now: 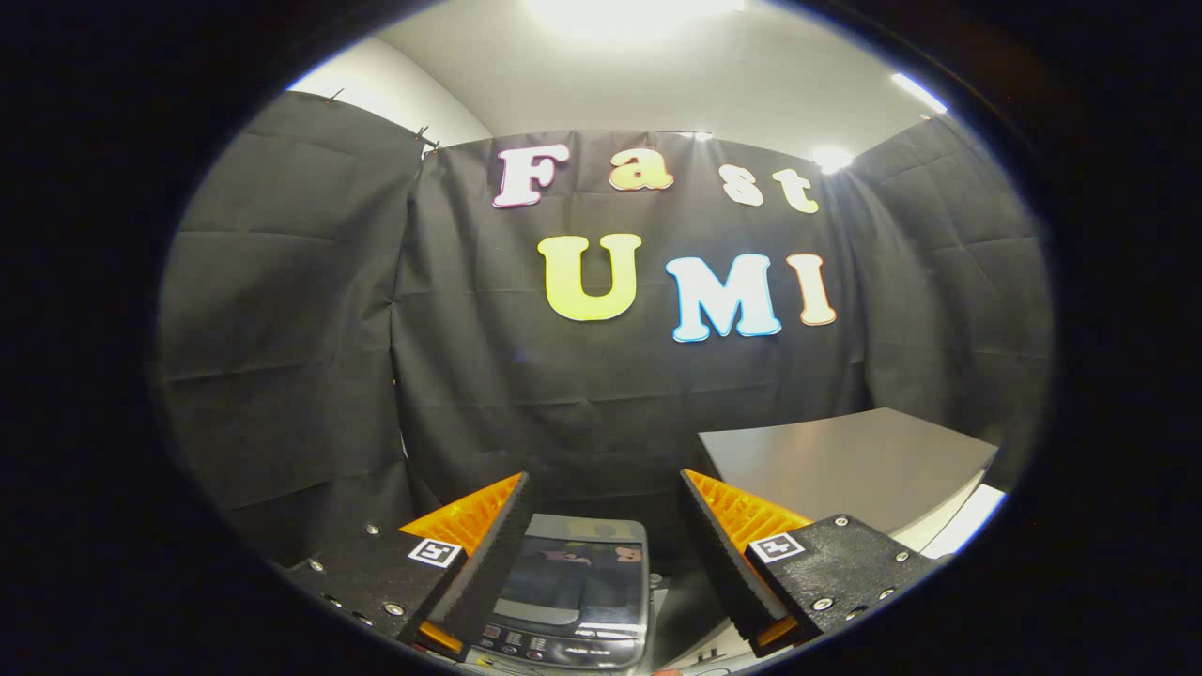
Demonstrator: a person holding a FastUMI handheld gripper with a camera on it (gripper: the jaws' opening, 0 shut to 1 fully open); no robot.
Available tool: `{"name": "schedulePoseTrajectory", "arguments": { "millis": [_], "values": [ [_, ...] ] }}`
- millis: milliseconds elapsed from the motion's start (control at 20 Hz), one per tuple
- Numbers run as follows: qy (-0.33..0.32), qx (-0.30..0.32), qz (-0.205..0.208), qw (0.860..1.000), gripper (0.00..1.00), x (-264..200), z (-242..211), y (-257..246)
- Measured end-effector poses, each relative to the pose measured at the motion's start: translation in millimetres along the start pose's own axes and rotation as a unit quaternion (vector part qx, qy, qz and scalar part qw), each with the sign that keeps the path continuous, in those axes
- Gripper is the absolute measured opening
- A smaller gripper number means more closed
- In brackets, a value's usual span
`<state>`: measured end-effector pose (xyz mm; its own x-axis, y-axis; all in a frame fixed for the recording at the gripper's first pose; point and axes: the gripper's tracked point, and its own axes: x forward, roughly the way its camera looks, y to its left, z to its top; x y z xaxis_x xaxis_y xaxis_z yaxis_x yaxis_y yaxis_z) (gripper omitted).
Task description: Put the clothes into the washing machine and then close the washing machine lid.
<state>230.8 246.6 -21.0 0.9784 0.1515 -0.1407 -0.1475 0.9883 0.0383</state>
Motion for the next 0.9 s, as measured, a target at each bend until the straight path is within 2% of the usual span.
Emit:
{"name": "schedulePoseTrajectory", "arguments": {
  "millis": [500, 900],
  "values": [
    [-0.02, 0.008, -0.042, 0.999, 0.95, -95.3, 8.1, -111.5],
    [-0.025, 0.001, -0.051, 0.998, 0.96, -153.7, -1.5, -156.7]
  ]
}}
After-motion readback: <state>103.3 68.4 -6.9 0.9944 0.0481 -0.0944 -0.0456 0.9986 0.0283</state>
